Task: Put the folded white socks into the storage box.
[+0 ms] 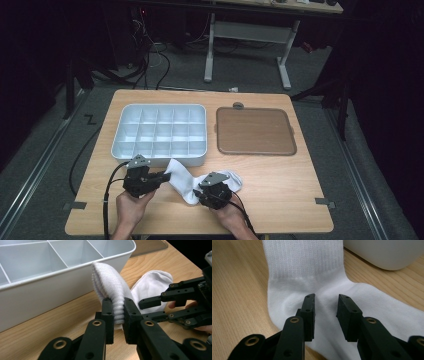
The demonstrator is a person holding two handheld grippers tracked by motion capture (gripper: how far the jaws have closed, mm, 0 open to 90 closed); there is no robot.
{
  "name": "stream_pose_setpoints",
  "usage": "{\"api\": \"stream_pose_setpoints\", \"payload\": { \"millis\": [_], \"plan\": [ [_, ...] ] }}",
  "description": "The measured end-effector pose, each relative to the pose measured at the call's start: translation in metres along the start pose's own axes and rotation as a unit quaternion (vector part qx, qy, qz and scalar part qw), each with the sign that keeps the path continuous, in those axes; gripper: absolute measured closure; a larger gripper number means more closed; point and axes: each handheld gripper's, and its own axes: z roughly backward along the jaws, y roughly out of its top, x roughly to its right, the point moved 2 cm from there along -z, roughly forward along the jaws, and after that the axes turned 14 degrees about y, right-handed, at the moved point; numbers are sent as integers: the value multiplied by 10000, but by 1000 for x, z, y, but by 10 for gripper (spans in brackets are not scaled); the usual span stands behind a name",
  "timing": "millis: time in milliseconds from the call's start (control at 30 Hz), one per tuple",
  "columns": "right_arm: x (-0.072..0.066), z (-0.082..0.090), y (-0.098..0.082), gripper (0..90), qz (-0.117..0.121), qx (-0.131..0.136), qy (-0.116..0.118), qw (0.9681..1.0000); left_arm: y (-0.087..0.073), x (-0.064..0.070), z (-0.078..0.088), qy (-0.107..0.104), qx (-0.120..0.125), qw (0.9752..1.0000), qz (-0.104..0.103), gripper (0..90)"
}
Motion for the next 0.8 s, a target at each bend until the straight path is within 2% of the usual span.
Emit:
{"api": "stream_pose_setpoints", "payload": {
  "millis": [233,433,800],
  "plan": [
    [-2,-4,4,680,8,-20,8,10000,5,6,2,-100,3,9999,-48,816],
    [-2,-8,7,680,21,-2,44,10000,7,7,3,-176,-5,9998,30,816],
    [-5,-13,10,678,6,34,62,10000,12,15,3,-317,-45,9995,14,816]
  ]
}}
